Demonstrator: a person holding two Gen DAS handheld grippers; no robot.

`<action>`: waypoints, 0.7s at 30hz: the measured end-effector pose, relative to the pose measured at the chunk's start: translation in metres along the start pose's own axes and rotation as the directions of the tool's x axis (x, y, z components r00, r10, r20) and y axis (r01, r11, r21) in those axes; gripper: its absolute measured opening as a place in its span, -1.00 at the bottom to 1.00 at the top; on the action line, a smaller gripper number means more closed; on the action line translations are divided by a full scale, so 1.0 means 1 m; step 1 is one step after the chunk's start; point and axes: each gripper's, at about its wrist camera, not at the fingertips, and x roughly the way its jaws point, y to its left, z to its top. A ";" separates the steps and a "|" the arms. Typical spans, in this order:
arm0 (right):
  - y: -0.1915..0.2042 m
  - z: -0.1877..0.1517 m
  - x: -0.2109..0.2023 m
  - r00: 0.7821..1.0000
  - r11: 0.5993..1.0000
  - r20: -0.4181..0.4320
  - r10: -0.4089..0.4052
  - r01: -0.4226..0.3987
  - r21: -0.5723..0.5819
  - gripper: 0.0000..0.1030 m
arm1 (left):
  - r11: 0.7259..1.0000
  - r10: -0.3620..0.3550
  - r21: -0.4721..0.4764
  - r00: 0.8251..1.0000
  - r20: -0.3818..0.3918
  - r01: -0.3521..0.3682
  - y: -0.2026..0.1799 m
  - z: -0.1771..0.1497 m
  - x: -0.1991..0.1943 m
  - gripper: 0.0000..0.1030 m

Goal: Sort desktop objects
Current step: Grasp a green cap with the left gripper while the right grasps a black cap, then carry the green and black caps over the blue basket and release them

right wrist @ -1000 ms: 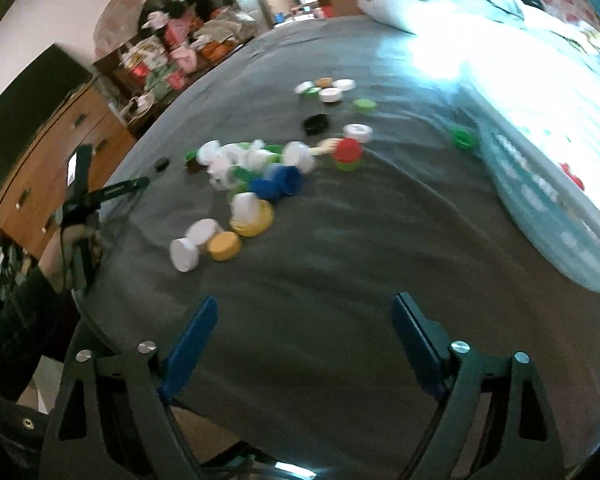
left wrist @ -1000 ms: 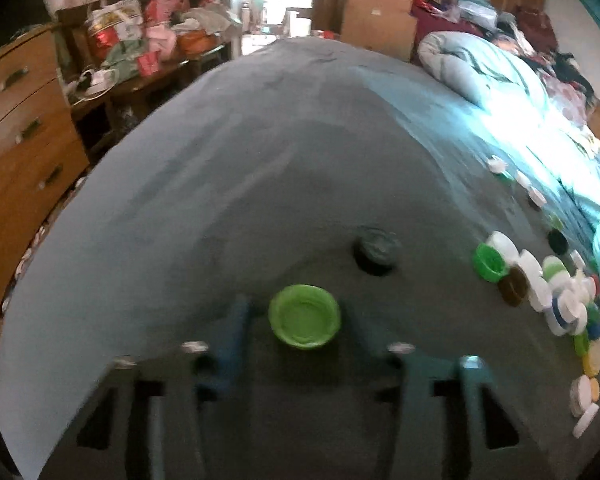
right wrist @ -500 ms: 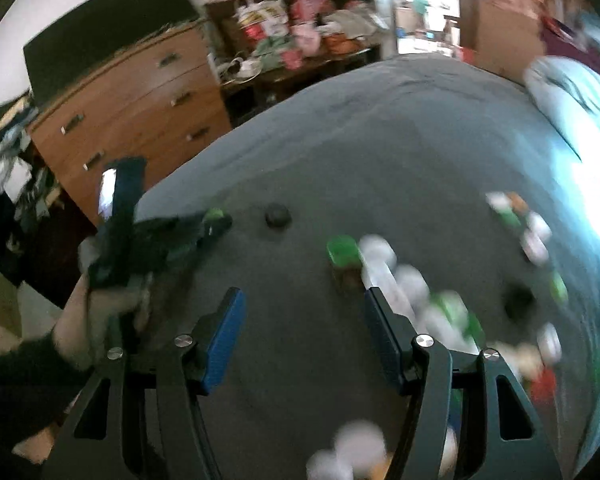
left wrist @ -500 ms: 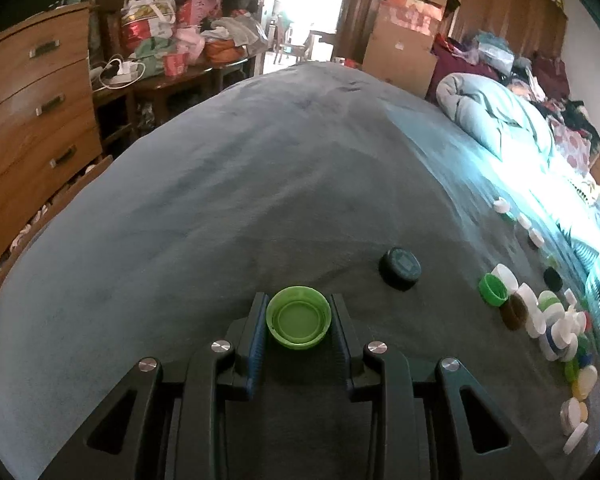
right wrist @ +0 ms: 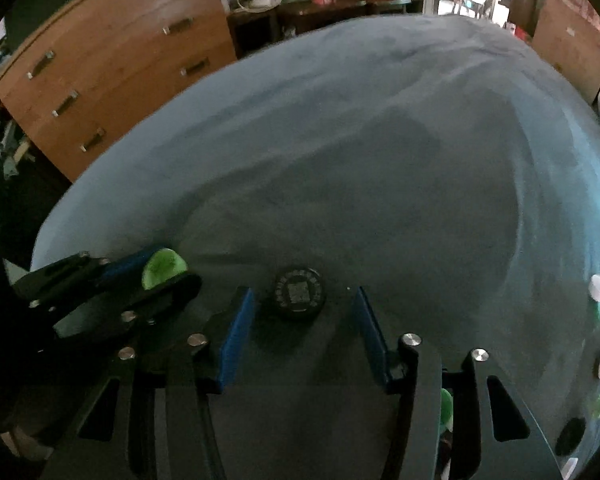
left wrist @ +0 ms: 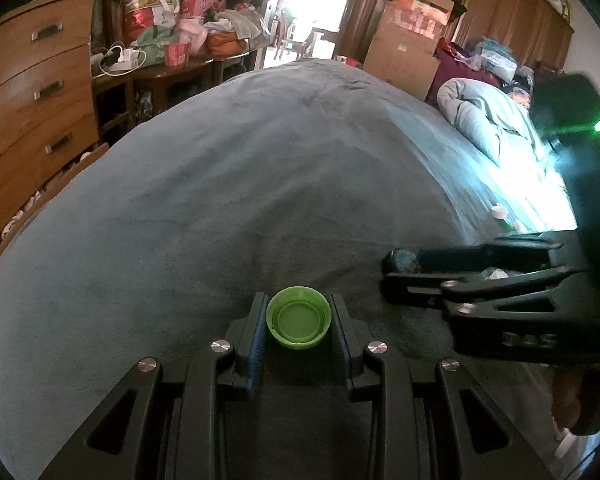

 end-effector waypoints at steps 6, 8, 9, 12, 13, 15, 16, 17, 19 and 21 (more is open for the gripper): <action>-0.003 -0.013 -0.030 0.997 0.999 0.067 0.023 -0.025 0.032 -0.51 | 1.000 0.007 0.005 1.000 -0.002 -0.007 -0.001 0.001 0.000 -0.39; -0.004 -0.029 -0.053 0.993 0.998 0.110 0.038 -0.043 0.043 -0.51 | 1.000 0.012 0.010 1.000 0.000 -0.012 -0.003 0.000 0.001 -0.39; -0.003 -0.038 -0.066 0.991 0.998 0.130 0.035 -0.041 0.045 -0.51 | 1.000 0.014 0.014 1.000 0.001 -0.014 -0.003 0.000 0.000 -0.39; -0.010 -0.066 -0.102 0.982 0.996 0.186 0.025 -0.040 0.077 -0.51 | 1.000 0.015 0.021 1.000 -0.001 -0.015 -0.004 0.000 -0.001 -0.39; -0.013 -0.076 -0.115 0.979 0.995 0.203 0.019 -0.039 0.093 -0.51 | 0.999 0.022 0.028 1.000 -0.003 -0.021 -0.005 0.001 -0.001 -0.39; -0.020 -0.094 -0.138 0.972 0.992 0.234 -0.003 -0.027 0.126 -0.51 | 0.997 0.040 0.068 0.999 0.001 -0.040 -0.014 0.002 -0.006 -0.39; -0.024 -0.098 -0.146 0.969 0.990 0.247 -0.017 -0.018 0.137 -0.51 | 0.996 0.042 0.082 0.999 0.002 -0.042 -0.018 0.002 -0.008 -0.39; -0.030 -0.103 -0.154 0.966 0.989 0.257 -0.031 -0.007 0.146 -0.51 | 0.994 0.042 0.096 0.999 0.001 -0.042 -0.023 0.002 -0.012 -0.39; -0.042 -0.120 -0.176 0.957 0.985 0.280 -0.073 0.025 0.171 -0.51 | 0.991 0.042 0.129 0.999 0.004 -0.042 -0.038 0.003 -0.021 -0.39; -0.054 -0.136 -0.195 0.949 0.979 0.298 -0.102 0.042 0.201 -0.51 | 0.985 0.030 0.170 0.999 0.018 -0.032 -0.062 0.006 -0.036 -0.39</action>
